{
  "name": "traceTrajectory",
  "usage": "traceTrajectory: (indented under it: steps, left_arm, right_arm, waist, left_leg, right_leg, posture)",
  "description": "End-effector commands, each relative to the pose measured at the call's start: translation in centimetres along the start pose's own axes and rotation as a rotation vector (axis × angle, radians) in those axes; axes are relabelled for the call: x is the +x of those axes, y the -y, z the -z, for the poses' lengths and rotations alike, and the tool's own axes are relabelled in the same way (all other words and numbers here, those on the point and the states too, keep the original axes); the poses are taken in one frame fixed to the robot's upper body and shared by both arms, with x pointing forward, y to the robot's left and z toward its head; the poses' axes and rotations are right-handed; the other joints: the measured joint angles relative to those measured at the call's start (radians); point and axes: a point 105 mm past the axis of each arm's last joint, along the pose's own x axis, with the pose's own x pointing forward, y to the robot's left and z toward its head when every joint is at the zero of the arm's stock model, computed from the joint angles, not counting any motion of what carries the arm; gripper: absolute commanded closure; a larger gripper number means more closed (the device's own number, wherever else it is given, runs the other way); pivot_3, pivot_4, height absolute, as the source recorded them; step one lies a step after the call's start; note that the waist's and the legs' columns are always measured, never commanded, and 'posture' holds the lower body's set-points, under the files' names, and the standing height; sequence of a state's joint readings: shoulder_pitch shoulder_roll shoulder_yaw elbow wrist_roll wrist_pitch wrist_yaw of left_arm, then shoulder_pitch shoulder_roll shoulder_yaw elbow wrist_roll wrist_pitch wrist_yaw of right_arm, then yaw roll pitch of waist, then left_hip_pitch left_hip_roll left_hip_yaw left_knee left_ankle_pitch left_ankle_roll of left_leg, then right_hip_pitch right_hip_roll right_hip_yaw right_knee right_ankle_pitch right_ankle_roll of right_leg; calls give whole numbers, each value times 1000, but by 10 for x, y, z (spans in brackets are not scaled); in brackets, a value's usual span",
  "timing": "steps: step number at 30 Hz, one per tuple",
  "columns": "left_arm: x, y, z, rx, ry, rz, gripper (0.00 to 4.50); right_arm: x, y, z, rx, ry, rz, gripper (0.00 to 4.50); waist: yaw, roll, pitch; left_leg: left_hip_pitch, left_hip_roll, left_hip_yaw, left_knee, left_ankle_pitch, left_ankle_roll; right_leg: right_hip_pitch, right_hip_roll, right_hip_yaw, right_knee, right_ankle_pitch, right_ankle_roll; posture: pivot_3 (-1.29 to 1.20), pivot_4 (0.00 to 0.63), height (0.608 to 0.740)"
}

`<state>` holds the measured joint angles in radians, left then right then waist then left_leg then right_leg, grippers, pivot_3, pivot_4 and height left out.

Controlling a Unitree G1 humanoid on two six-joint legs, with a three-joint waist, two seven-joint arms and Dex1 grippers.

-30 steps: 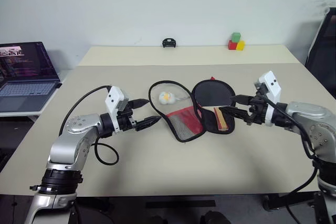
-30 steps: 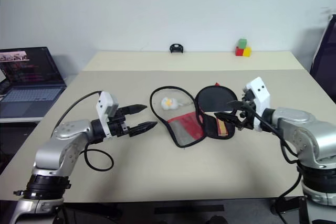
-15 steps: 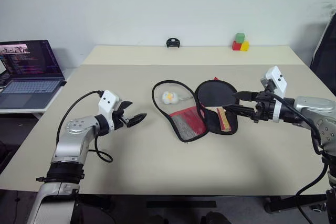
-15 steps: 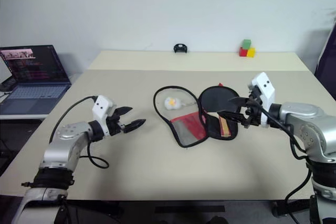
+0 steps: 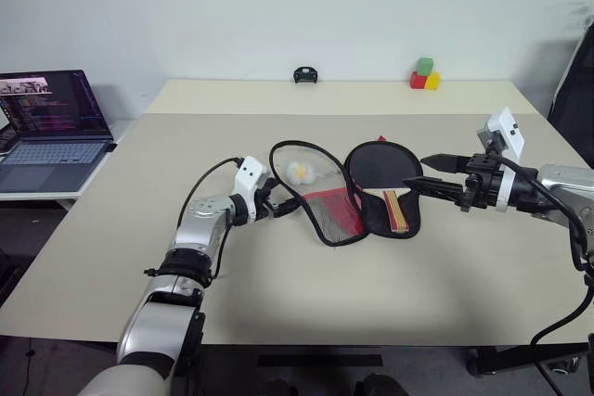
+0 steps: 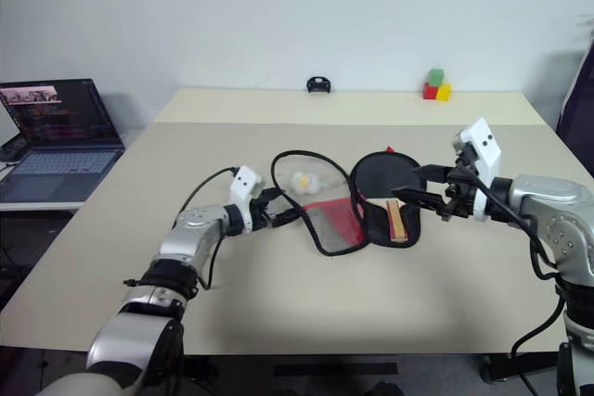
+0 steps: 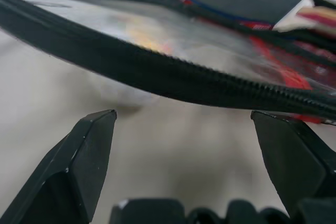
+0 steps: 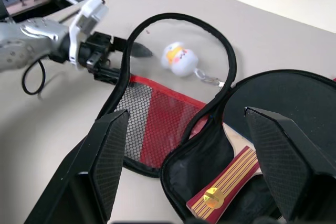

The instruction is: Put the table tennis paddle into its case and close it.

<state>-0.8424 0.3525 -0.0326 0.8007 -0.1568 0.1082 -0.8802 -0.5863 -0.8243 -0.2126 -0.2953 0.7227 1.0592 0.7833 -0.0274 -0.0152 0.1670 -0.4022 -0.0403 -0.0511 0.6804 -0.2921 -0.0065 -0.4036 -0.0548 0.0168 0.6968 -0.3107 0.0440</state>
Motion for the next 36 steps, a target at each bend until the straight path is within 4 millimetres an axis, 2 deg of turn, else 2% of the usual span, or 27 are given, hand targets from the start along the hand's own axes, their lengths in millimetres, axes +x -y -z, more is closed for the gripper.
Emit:
traceTrajectory:
  steps: [1,3,6,9,13,18,20,26,28,30,33,36]
  left_arm:
    - [7,3,-41,53,110,39,0]
    - [12,9,-55,63,149,68,0]
    - [29,30,-92,80,242,147,0]
    - [41,45,-106,78,292,193,0]
    - [56,61,-108,79,299,222,0]
    - [65,64,-106,67,301,208,0]
    - [63,59,-103,72,298,188,0]
    - [41,38,-101,87,319,143,0]
    - [30,37,-100,97,329,161,0]
    - [13,44,-95,97,334,237,0]
    - [-12,51,-83,109,305,302,0]
    - [-37,49,-78,111,280,295,0]
  right_arm:
    - [-8,-5,-12,-33,39,8,681]
    - [-10,-5,-12,-34,37,15,681]
    - [-15,-5,-14,-24,44,39,681]
    - [-17,-4,-17,-19,54,61,681]
    - [-18,-3,-17,-14,55,76,681]
    - [-16,0,-15,-8,52,97,681]
    - [-15,2,-12,-5,46,109,681]
    - [-5,16,6,22,6,162,681]
    - [1,19,13,39,-7,161,681]
    - [6,24,18,57,-18,163,681]
    - [10,30,21,76,-25,169,83]
    - [17,44,28,107,-36,209,38]
  waist:
    - [0,0,0]
    - [1,0,0]
    - [2,0,0]
    - [4,-1,0]
    - [-1,-1,0]
    - [-3,-1,0]
    - [-2,-1,0]
    - [-4,-1,0]
    - [-5,-1,0]
    - [-6,-1,0]
    - [-6,-1,0]
    - [-4,-1,0]
  left_leg:
    - [0,0,0,0,0,0]
    - [0,0,0,0,0,0]
    - [0,0,0,0,0,0]
    - [-1,0,0,1,0,0]
    - [-1,0,1,0,0,0]
    - [0,0,1,0,1,1]
    - [0,0,1,0,1,1]
    - [0,0,1,0,1,1]
    - [0,0,1,0,2,0]
    - [0,0,1,0,3,-3]
    - [0,0,1,0,3,-3]
    - [0,0,0,0,3,-3]
  right_leg:
    - [0,0,0,0,0,0]
    - [0,0,0,0,0,0]
    - [0,0,0,0,0,0]
    - [0,0,0,0,0,0]
    - [0,0,0,0,0,0]
    - [0,0,0,1,0,0]
    - [0,0,0,1,0,0]
    - [0,0,0,1,0,0]
    - [0,0,1,1,0,0]
    - [0,0,1,1,0,0]
    - [-1,0,1,1,0,0]
    - [-1,0,1,1,0,0]
  posture:
    - [0,150,740]
    - [0,150,740]
    - [0,150,740]
    - [0,150,740]
    - [0,150,740]
    - [0,150,740]
    - [0,150,740]
    - [0,150,740]
    - [0,150,740]
    - [0,150,740]
    - [0,150,740]
    - [0,150,740]
